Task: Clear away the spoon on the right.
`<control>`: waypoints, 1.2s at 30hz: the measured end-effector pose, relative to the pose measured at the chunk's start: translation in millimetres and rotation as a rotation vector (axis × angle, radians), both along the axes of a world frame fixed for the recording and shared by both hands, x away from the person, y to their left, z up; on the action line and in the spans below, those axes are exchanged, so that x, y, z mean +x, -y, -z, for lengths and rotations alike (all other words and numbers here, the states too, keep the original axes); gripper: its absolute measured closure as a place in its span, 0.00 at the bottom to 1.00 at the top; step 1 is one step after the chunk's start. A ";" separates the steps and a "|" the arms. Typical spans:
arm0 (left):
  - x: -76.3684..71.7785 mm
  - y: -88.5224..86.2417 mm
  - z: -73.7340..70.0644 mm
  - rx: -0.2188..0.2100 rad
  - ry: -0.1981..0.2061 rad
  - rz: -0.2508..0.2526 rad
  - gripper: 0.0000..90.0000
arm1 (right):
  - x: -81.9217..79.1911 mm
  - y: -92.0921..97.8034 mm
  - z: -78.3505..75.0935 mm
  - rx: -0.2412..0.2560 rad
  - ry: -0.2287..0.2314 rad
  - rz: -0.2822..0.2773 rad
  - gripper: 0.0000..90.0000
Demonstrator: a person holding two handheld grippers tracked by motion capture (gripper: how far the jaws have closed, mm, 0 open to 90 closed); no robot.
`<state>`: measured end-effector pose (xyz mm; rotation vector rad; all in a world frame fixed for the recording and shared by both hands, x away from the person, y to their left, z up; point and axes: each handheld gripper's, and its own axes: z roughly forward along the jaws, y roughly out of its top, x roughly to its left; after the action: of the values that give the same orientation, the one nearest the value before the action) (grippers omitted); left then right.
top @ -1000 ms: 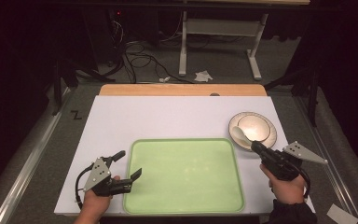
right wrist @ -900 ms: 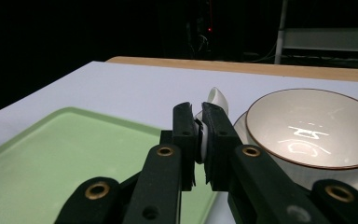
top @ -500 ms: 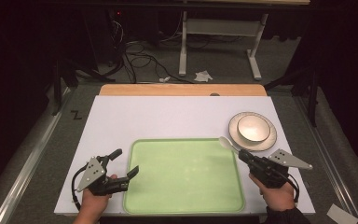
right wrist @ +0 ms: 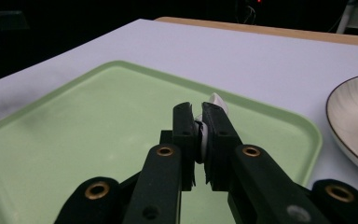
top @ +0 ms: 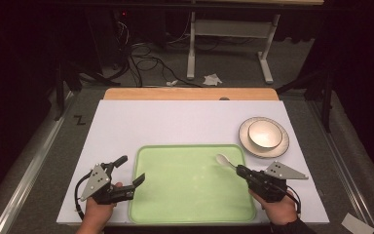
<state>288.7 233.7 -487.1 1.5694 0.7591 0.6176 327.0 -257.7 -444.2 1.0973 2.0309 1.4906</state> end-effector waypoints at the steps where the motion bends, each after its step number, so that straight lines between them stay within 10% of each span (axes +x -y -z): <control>1: 0.0 -0.2 -0.1 0.000 0.001 -0.001 0.17 | -0.4 -2.2 1.4 -0.006 -0.001 -0.009 0.96; 22: -0.2 0.9 -0.1 0.012 0.005 0.001 0.17 | -7.3 -30.8 21.8 -0.064 -0.043 -0.110 0.95; 26: -0.2 1.3 -0.1 0.013 0.004 0.003 0.17 | -5.4 -31.2 24.1 -0.073 -0.045 -0.101 0.76; 36: -0.1 2.1 0.5 0.019 0.000 0.005 0.17 | -6.7 -28.9 27.2 -0.092 -0.061 -0.101 0.76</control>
<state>288.6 231.6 -487.5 1.5882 0.7510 0.6234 320.3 -228.8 -471.4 1.0291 2.2030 1.4118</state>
